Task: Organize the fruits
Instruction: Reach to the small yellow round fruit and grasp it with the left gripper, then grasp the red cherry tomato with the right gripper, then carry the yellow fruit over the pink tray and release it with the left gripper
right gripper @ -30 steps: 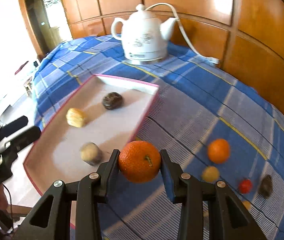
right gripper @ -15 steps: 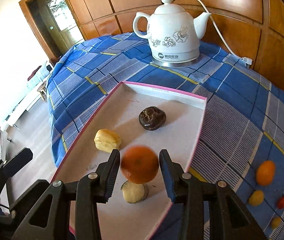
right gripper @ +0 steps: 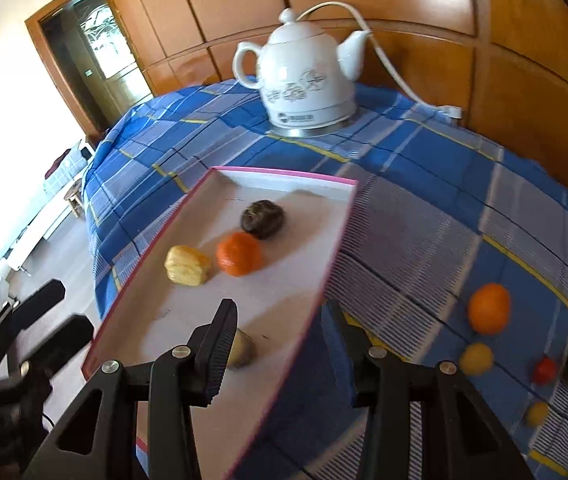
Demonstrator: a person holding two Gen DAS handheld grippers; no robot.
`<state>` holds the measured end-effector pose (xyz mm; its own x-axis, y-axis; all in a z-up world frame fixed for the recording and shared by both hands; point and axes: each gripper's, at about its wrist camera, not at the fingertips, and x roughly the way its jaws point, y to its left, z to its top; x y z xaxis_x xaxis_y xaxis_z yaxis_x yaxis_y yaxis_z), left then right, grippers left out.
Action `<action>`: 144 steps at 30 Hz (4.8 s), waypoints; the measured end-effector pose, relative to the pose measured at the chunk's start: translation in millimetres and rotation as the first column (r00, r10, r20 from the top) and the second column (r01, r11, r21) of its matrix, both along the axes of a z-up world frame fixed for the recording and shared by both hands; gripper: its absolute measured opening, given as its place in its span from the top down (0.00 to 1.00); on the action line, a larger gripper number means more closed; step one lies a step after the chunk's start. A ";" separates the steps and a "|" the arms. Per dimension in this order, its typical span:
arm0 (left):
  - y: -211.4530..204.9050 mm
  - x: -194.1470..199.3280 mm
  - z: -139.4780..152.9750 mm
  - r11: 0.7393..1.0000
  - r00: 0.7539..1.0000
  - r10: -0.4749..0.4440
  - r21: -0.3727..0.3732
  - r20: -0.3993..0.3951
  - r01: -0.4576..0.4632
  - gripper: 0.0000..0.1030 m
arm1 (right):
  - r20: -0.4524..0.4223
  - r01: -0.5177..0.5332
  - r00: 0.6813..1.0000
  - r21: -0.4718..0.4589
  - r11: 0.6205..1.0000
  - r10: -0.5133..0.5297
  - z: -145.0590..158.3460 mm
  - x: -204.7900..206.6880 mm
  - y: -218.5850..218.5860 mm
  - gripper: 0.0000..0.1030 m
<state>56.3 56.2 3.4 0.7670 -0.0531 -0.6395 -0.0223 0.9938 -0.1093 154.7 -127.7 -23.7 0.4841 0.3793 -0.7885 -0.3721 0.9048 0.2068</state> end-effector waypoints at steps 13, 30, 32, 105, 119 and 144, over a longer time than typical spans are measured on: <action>-23.5 1.7 -6.2 0.997 0.996 -0.080 0.002 -0.028 0.080 0.30 | 0.049 0.271 0.962 -0.045 0.962 -0.268 23.1 -28.2 -148.8 0.56; -103.5 17.2 -8.3 0.944 0.942 -0.323 0.038 -0.086 0.327 0.36 | 0.009 0.509 0.860 -0.092 0.856 -0.511 0.1 -37.1 -275.2 0.56; -118.9 26.0 -11.5 0.929 0.924 -0.364 0.018 -0.115 0.369 0.40 | -0.005 0.510 0.858 -0.095 0.855 -0.513 -3.0 -36.3 -276.4 0.56; -199.3 30.1 -99.0 0.826 0.799 -0.564 -0.114 -0.210 0.553 0.74 | -0.112 0.224 0.960 -0.245 0.943 -0.257 -45.5 27.3 -188.7 0.56; -199.0 29.6 -99.1 0.826 0.801 -0.562 -0.109 -0.206 0.552 0.73 | -0.049 0.244 0.963 -0.243 0.939 -0.263 -21.4 -1.9 -191.9 0.75; -201.8 24.6 -96.7 0.823 0.801 -0.565 -0.066 -0.199 0.564 0.75 | -0.207 0.373 0.877 -0.279 0.885 -0.434 -60.8 -21.8 -256.1 0.75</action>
<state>80.9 -145.5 -93.4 0.4559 -0.4392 -0.7741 0.5206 0.8371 -0.1684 133.0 -383.8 -84.5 0.3255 -0.0064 -0.9455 0.0739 0.9971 0.0187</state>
